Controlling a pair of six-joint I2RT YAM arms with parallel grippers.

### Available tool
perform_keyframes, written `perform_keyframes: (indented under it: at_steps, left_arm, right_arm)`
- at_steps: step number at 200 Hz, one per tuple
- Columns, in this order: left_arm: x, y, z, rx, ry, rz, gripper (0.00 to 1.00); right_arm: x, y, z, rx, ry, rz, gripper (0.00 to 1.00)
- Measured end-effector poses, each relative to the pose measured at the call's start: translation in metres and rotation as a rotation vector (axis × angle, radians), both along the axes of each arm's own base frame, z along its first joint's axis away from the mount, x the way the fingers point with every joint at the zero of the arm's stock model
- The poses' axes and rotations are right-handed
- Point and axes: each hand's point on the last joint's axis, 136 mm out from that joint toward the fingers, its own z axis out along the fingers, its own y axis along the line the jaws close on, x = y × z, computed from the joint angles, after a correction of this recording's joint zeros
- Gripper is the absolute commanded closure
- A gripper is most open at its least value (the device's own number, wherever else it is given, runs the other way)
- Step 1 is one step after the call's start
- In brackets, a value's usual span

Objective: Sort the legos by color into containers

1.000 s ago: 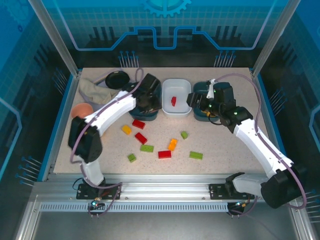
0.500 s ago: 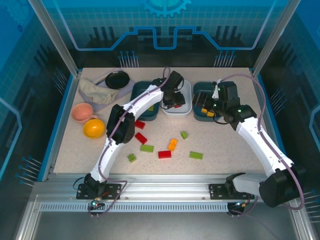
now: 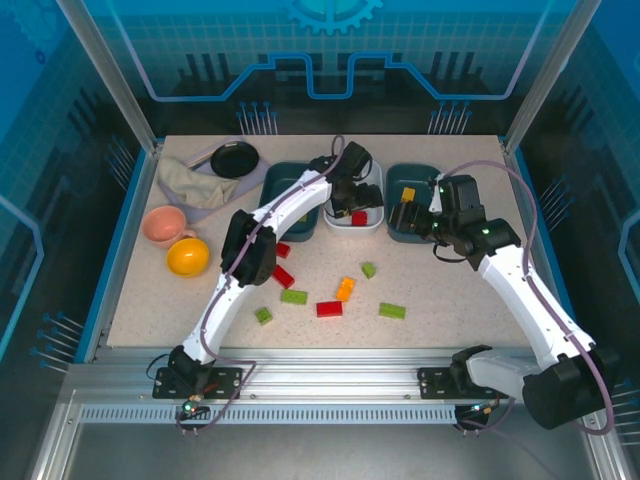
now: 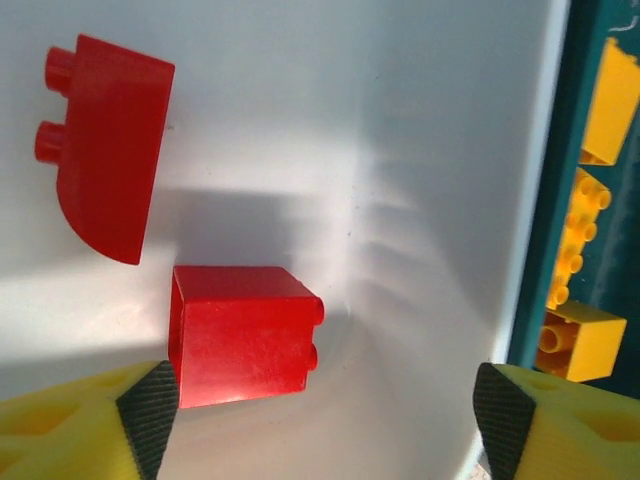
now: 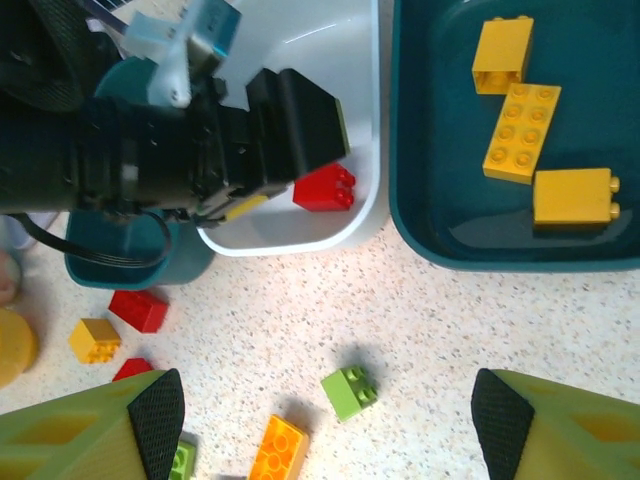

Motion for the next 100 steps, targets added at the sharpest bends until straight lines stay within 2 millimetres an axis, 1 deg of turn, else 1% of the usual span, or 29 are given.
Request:
perform_keyframes:
  at_steps: [5,18,36,60,75,88,100]
  left_arm:
    - [0.0,0.0,0.003,-0.003,-0.003,0.002,0.16]
    - [-0.001,0.001,0.02,-0.017,-0.023,0.006,0.15]
    - [-0.009,0.008,0.055,-0.035,-0.064,0.011,0.16]
    - [-0.033,0.028,0.108,-0.061,-0.122,0.018,0.17]
    - [-0.054,0.043,0.132,-0.069,-0.147,0.022,0.17]
    - [-0.075,0.058,0.142,-0.069,-0.152,0.021,0.18]
    - [-0.094,0.071,0.14,-0.057,-0.14,0.016,0.18]
  right_arm:
    - [-0.002,-0.001,0.0,-0.005,0.002,0.002,0.22]
    - [-0.007,-0.002,-0.001,-0.023,0.009,0.013,0.22]
    - [-0.015,-0.001,-0.003,-0.054,0.019,0.039,0.22]
    - [-0.024,0.007,-0.004,-0.098,0.026,0.094,0.23]
    - [-0.031,0.018,-0.002,-0.126,0.019,0.148,0.23]
    - [-0.037,0.03,-0.002,-0.143,0.01,0.199,0.23]
    - [-0.044,0.041,-0.003,-0.157,0.007,0.25,0.23]
